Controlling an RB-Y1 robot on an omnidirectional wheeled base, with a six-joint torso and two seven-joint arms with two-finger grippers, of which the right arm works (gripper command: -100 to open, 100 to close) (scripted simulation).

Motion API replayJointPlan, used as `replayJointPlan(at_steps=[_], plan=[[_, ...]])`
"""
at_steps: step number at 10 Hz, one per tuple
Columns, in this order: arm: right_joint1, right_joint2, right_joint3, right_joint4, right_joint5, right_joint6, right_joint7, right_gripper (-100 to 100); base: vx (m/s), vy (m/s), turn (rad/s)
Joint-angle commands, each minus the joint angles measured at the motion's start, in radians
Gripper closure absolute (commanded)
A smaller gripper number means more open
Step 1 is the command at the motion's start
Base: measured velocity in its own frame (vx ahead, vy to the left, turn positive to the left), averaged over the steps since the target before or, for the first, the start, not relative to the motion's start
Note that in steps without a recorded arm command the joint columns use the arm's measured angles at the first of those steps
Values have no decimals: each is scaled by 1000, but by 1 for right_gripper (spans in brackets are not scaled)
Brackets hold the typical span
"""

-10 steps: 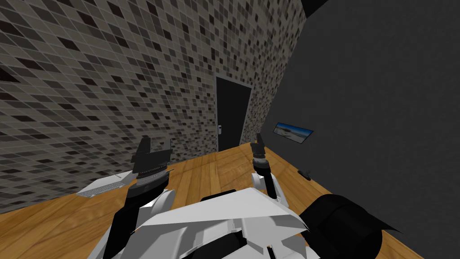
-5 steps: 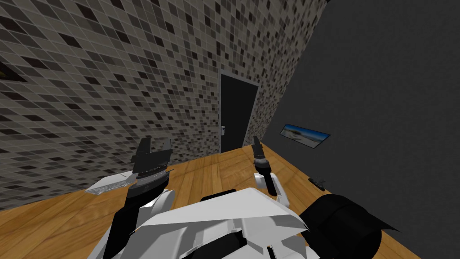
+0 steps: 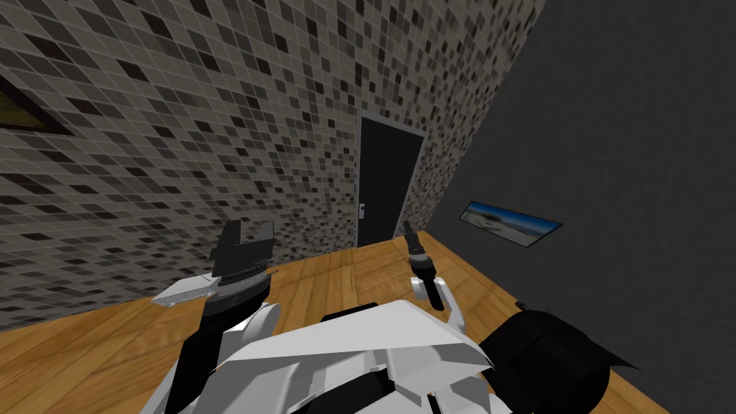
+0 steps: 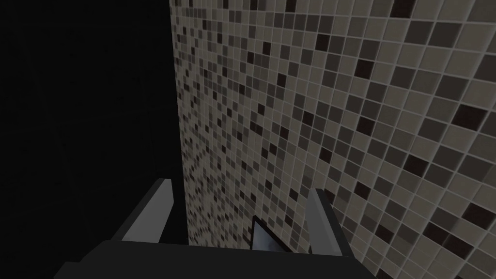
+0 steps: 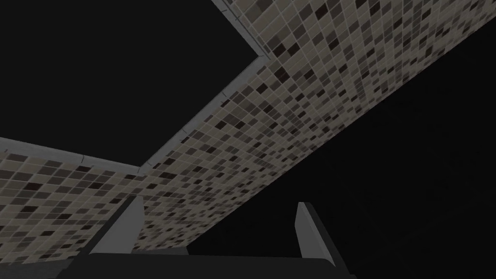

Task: Pull the door open

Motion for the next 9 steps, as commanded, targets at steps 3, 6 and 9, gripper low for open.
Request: replayJointPlan(at_steps=[3, 6, 9], plan=[[-11, -6, -60, 66, 74, -25, 39, -100, 138, 43, 100], [-23, -11, -117, 126, 138, -45, 71, -100, 146, 48, 98], [-36, -12, -175, 188, 205, -66, 104, -100, 111, 28, 99]])
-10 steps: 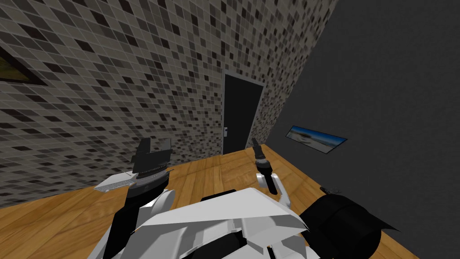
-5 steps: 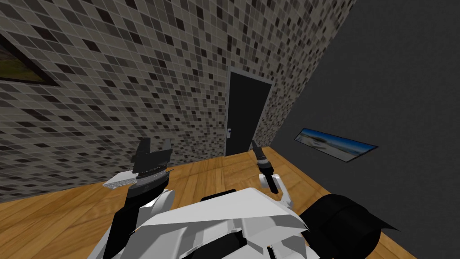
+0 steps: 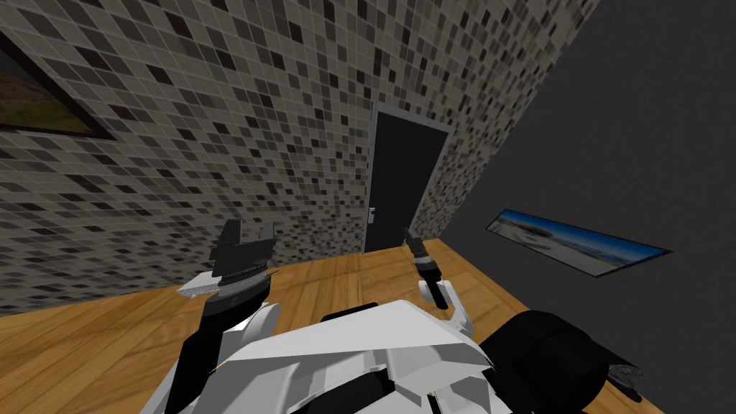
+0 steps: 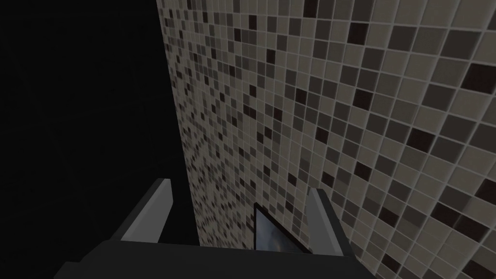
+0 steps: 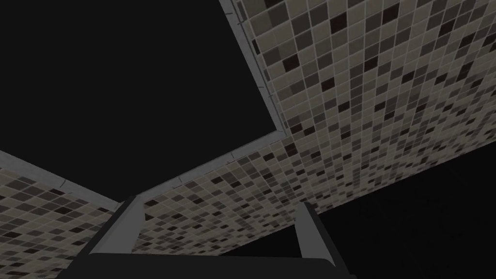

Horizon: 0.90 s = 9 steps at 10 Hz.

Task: Pull the door open

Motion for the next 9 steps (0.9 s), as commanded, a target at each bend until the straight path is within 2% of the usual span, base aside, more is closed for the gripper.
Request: replayJointPlan(at_steps=[1, 2, 3, 9], plan=[[-3, 0, -32, 33, 34, -15, 19, -100, 151, 30, 103], [-6, 1, -46, 48, 51, -21, 27, -100, 127, 31, 87], [-13, 2, -75, 79, 84, -31, 44, -100, 171, 27, 129], [-34, 12, -175, 185, 198, -67, 101, -100, 138, 28, 95]])
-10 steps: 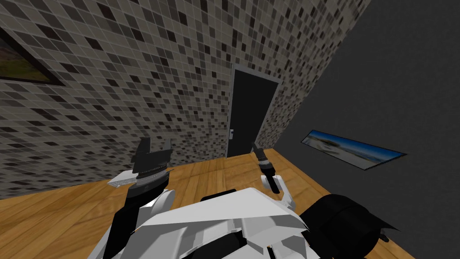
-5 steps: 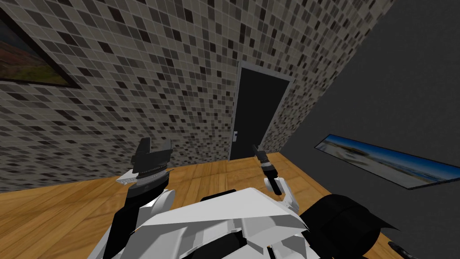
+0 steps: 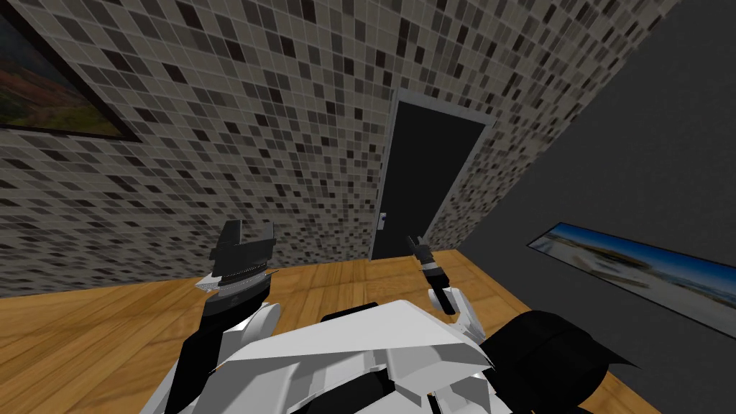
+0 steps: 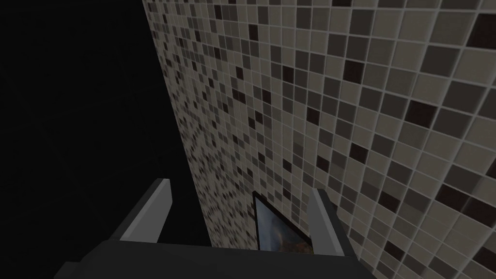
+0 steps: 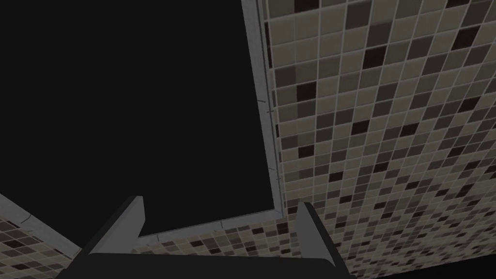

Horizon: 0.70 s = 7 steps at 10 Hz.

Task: Pull the door open

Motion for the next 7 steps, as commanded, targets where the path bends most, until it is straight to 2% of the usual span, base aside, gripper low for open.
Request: replayJointPlan(at_steps=[1, 2, 3, 4, 7], plan=[[-6, 4, -20, 20, 31, -3, 13, -100, 103, 15, 80], [-12, 9, -46, 48, 61, -12, 29, -100, 125, 14, 112], [-12, 9, -46, 48, 61, -12, 29, -100, 115, 7, 48], [-18, 15, -73, 76, 91, -22, 44, -100, 124, 20, 92], [-29, 27, -123, 129, 148, -40, 72, -100, 158, 7, 105]])
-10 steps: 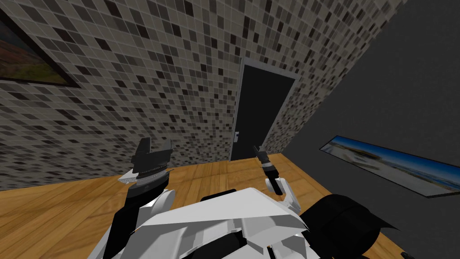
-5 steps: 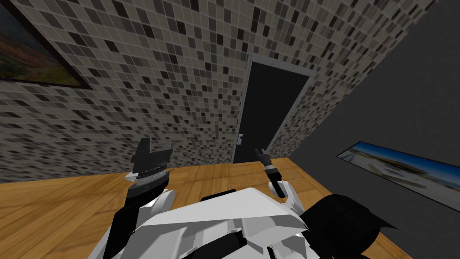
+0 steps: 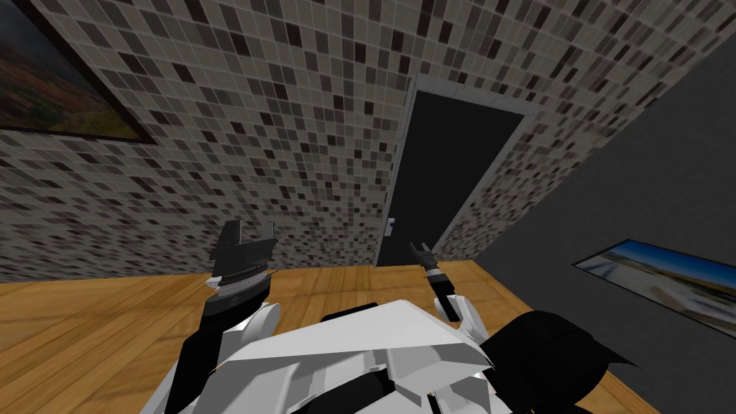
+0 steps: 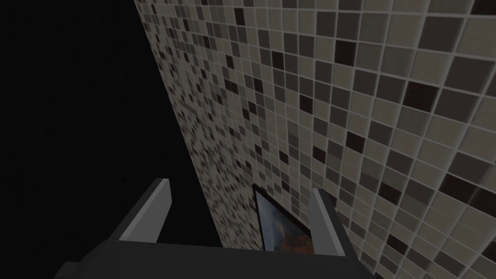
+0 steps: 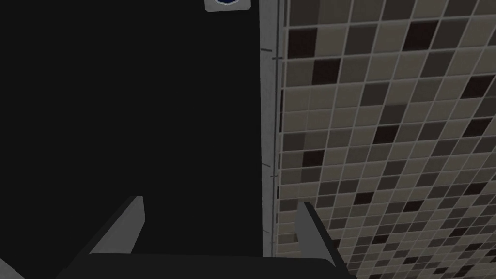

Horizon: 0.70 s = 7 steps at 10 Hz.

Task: Pull the door open

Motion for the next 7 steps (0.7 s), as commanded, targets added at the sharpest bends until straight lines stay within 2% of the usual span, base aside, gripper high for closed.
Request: replayJointPlan(at_steps=[1, 7], plan=[[-14, 1, -23, 34, 25, -8, 15, -100, 141, 5, 60], [-37, 43, -131, 149, 149, -47, 77, -100, 162, -6, 97]])
